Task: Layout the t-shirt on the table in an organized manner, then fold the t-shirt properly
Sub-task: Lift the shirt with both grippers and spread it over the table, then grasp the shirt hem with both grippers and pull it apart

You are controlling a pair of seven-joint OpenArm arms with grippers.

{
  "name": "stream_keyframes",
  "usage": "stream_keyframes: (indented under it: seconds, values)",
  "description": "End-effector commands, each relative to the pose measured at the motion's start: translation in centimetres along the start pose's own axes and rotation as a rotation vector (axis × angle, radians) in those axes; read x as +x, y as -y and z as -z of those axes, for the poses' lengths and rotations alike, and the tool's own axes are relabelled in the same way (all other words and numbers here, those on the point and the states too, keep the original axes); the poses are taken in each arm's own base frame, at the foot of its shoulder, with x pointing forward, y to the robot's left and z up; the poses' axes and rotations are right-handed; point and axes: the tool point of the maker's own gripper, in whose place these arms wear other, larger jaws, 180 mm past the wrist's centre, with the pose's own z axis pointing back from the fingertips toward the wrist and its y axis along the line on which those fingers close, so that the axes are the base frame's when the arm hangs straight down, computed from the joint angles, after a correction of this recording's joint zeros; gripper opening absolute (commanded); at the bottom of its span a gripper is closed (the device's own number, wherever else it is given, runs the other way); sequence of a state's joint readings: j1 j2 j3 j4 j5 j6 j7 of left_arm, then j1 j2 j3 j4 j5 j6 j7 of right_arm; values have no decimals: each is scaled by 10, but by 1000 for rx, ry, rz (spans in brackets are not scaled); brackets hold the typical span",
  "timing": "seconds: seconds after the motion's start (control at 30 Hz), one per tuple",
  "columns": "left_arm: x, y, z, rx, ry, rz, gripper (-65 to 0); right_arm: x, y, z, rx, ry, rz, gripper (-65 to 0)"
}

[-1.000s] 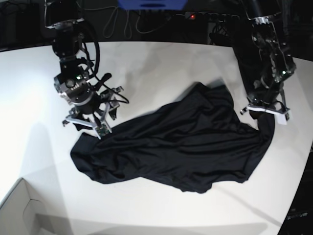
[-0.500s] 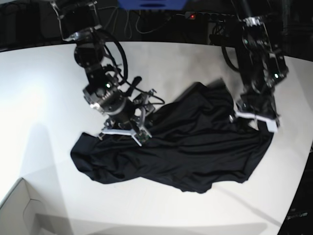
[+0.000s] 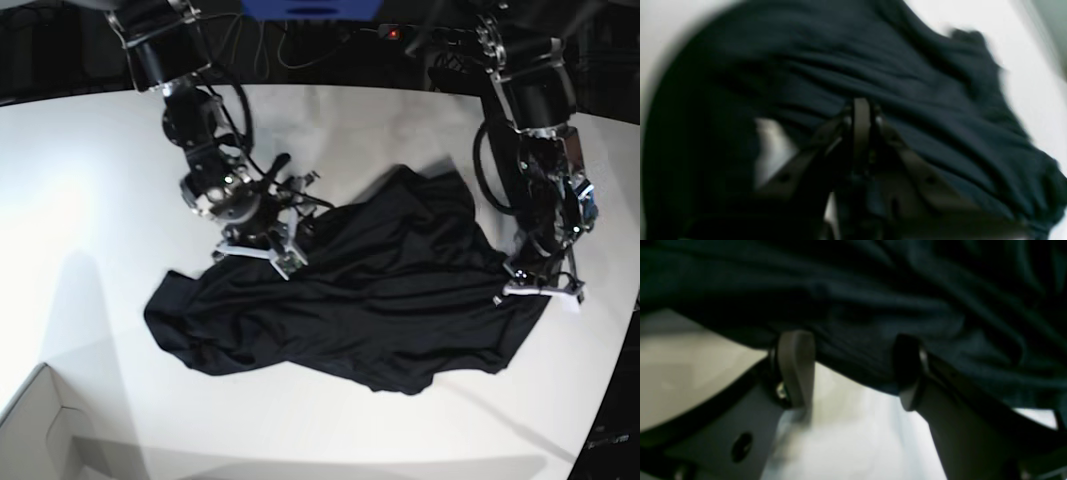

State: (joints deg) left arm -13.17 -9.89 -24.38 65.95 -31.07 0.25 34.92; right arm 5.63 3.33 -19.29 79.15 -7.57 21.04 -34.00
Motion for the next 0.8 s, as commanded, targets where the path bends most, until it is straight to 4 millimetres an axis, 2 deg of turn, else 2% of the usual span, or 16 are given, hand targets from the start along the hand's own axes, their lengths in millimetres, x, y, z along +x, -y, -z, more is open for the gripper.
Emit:
stream_keyframes:
  seconds: [0.0,0.17,0.23,0.4,0.53,0.67,0.77]
  values:
    - [22,8,0,-22,58,4,-646,-15,7,-7,-28,-47,-29,-266]
    - [28,-9,4,14,87,3,-646,-56,6,-48,-49,-78,-90,-266]
    - [38,-6,4,9,111,4,-646,-72,10,-64,-63,-97,-101,-266]
    - [42,-3,3,-1,115,-1,-646,-104,10,-97,-94,-138,-64,-266]
    - [55,10,-5,-32,157,14,-646,-97,19,-122,-134,-109,-89,-266]
    - [34,32,-20,-85,100,23,-646,-74,40,-141,-208,-45,-95,-266]
    - [4,57,-41,-147,50,31,-646,-55,63,-142,-265,-2,-99,-266]
